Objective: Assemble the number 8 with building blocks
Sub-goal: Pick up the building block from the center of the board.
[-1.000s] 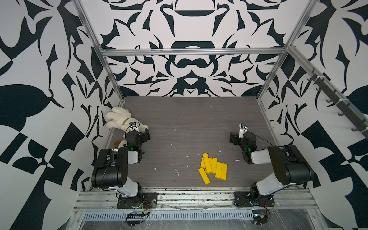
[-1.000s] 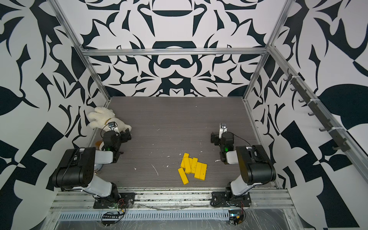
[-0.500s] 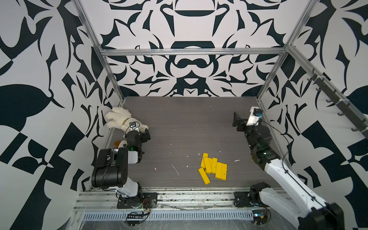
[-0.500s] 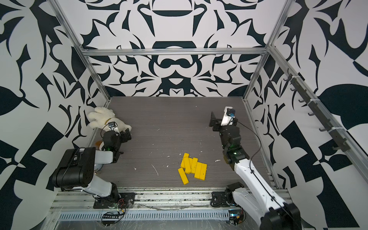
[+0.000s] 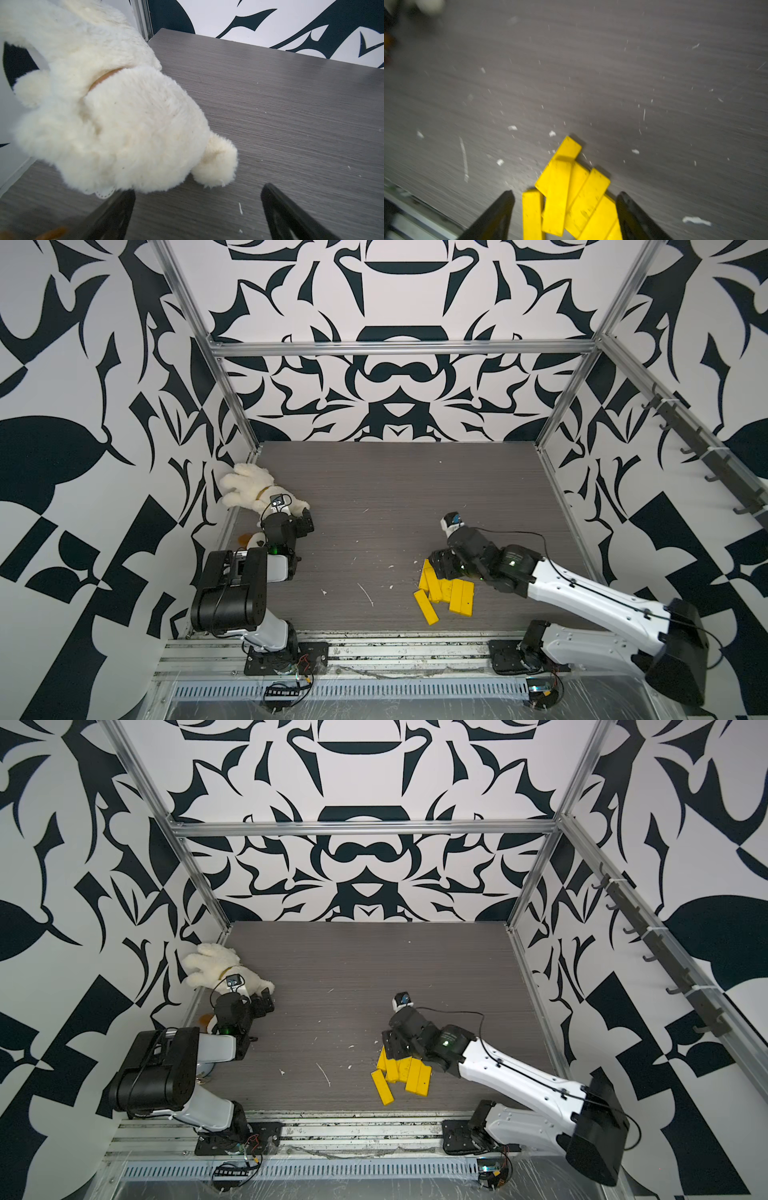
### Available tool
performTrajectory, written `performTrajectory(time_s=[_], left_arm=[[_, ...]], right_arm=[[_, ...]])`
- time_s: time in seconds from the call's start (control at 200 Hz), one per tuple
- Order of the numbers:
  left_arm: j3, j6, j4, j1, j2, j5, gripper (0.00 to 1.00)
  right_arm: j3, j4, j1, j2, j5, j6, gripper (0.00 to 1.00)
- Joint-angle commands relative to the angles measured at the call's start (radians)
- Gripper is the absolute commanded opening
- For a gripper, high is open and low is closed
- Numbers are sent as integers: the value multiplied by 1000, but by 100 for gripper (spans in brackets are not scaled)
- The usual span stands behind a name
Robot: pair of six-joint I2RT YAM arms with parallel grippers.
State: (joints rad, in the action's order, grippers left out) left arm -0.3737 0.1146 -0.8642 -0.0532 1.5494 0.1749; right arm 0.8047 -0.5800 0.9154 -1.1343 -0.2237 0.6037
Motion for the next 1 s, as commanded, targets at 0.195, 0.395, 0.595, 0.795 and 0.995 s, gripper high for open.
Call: performTrajectory(time_s=[0.195,0.395,0.595,0.795,0.995], left_arm=[[-7,-2,-13,-5,-6,-7,99],[-7,-1,-13,-5,-7,-8,99],[-7,-1,-13,-4,-8,-9,99],[-6,-1,-13,-4,-7,-9,99],[-7,-1,-13,-4,-7,-10,99]], right_arm=[[-10,-77,73,-136,-111,89,70],[-80,140,77,-171,105,79,60],[-65,148,83,-264,106,79,55],[-20,124,83,-312,73,67,28],[94,-15,83,-233,40,46,22]])
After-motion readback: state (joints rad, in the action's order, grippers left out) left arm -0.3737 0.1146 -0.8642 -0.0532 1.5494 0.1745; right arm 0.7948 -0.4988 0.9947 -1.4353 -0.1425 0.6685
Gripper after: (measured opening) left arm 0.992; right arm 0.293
